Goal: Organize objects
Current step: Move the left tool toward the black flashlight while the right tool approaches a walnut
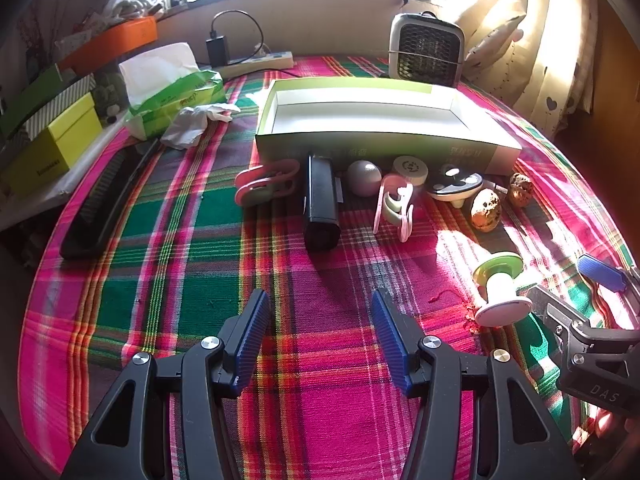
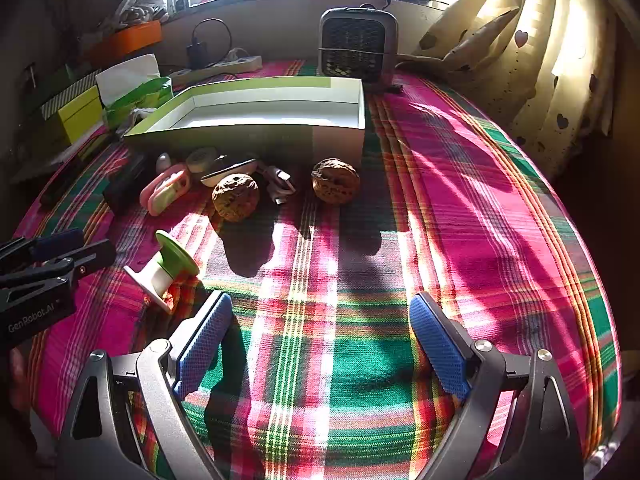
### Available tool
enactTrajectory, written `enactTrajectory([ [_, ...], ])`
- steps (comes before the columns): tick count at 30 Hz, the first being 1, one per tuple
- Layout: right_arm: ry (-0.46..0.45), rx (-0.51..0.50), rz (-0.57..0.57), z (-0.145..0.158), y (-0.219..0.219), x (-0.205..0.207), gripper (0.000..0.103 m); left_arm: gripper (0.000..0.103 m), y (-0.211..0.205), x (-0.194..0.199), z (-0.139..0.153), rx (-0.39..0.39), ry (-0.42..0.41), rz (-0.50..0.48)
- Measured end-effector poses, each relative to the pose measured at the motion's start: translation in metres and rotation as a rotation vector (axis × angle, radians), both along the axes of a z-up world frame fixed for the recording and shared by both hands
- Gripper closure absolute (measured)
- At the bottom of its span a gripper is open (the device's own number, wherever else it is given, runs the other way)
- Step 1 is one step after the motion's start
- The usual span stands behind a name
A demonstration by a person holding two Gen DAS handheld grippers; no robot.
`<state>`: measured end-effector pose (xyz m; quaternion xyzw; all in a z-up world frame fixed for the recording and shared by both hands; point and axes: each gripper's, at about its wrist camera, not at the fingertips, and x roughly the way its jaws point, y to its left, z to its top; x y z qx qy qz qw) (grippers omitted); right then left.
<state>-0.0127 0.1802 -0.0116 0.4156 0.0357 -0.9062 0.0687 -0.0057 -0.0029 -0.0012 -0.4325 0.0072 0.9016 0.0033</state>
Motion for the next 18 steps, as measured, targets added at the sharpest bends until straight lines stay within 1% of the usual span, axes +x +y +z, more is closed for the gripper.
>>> enactTrajectory([
  [18, -0.018, 0.003, 0.028, 0.0008, 0.0005, -0.0089, 0.012, 0.051, 0.0015, -0.0096, 0.0026, -0.001, -0.008, -0.006],
])
